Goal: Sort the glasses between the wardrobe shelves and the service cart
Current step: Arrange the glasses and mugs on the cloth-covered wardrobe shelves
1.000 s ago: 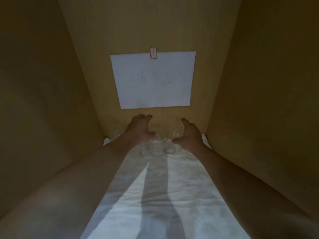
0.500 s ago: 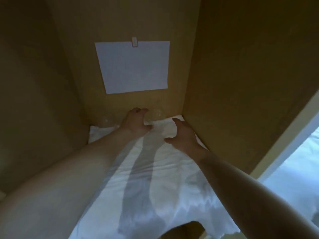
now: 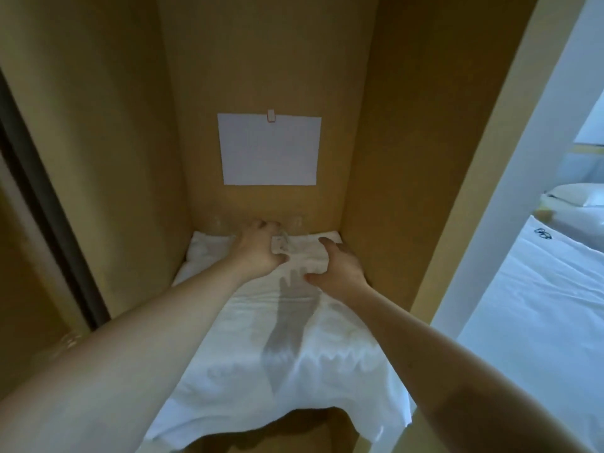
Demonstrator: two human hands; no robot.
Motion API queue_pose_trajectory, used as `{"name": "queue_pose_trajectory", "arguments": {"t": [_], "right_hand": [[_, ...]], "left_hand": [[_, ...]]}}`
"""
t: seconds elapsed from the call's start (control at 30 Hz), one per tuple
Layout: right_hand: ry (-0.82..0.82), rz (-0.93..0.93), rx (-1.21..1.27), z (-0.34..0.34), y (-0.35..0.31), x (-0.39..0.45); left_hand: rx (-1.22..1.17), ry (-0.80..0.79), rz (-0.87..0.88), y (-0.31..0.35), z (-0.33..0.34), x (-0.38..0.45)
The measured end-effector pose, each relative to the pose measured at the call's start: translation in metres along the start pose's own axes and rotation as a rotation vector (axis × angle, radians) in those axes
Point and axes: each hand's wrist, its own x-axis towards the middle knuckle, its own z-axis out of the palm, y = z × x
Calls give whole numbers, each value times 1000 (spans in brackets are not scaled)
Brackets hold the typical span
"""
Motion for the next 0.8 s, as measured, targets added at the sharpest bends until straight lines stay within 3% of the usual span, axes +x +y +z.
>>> {"name": "queue_pose_trajectory", "arguments": {"t": [0.27,0.57,0.8], "right_hand": [[-73,-111,40,-6,2,-76],[-214,-282,132,34,-70,-152],[-229,-321,52,71,-113,-203]], "left_hand": [[138,15,-158,18,-17,-116],[211,0,-352,0,-53,-255],[205,2,-413,-44,-81,-311]]}}
